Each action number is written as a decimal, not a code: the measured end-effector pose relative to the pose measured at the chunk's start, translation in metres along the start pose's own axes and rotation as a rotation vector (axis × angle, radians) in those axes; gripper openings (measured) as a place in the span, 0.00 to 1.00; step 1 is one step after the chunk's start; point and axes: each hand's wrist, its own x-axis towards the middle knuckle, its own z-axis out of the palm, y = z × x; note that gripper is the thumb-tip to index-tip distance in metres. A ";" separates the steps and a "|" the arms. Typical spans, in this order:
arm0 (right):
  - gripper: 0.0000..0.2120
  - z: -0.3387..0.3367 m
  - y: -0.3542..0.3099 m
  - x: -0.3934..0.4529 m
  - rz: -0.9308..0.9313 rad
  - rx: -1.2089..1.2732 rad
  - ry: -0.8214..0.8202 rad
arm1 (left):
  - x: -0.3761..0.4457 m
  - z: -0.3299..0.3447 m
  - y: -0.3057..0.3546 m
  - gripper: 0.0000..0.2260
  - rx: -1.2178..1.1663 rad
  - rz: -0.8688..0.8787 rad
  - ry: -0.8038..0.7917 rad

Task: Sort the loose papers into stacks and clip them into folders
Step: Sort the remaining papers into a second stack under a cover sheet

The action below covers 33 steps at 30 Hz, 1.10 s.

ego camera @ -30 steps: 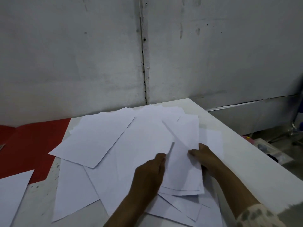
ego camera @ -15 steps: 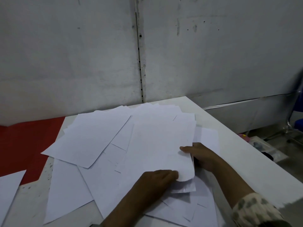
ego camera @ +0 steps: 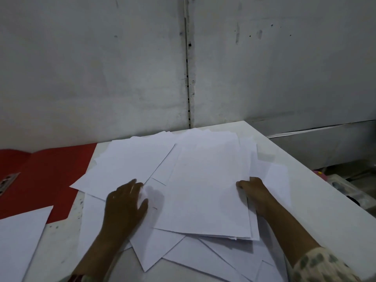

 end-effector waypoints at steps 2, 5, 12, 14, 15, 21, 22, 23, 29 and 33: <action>0.15 0.007 -0.001 0.000 -0.009 0.018 0.000 | 0.001 0.002 -0.018 0.23 0.085 -0.049 -0.109; 0.11 0.017 -0.004 -0.003 -0.034 0.027 -0.008 | 0.001 -0.001 -0.030 0.22 0.141 -0.074 -0.150; 0.11 0.026 -0.008 -0.008 -0.037 0.033 -0.052 | 0.003 -0.009 -0.041 0.21 0.158 0.033 -0.057; 0.09 0.025 -0.010 -0.009 -0.033 0.011 -0.058 | 0.003 -0.014 -0.039 0.19 0.085 -0.016 -0.054; 0.07 0.025 -0.011 -0.010 -0.031 0.000 -0.062 | 0.003 -0.020 -0.034 0.16 0.036 -0.065 -0.044; 0.03 0.031 -0.018 -0.014 -0.049 -0.080 -0.117 | 0.005 -0.035 0.022 0.13 -0.333 -0.078 0.032; 0.03 0.033 -0.018 -0.015 -0.050 -0.100 -0.131 | 0.003 -0.038 0.035 0.16 -0.387 -0.058 0.034; 0.03 0.035 -0.019 -0.017 -0.049 -0.121 -0.143 | 0.002 -0.039 0.045 0.17 -0.429 -0.037 0.020; 0.14 0.036 -0.017 -0.020 -0.051 -0.052 -0.189 | -0.011 -0.024 0.093 0.13 -0.541 0.090 -0.126; 0.28 0.036 -0.016 -0.019 -0.045 -0.062 -0.187 | -0.021 -0.015 0.116 0.26 -0.499 0.202 -0.159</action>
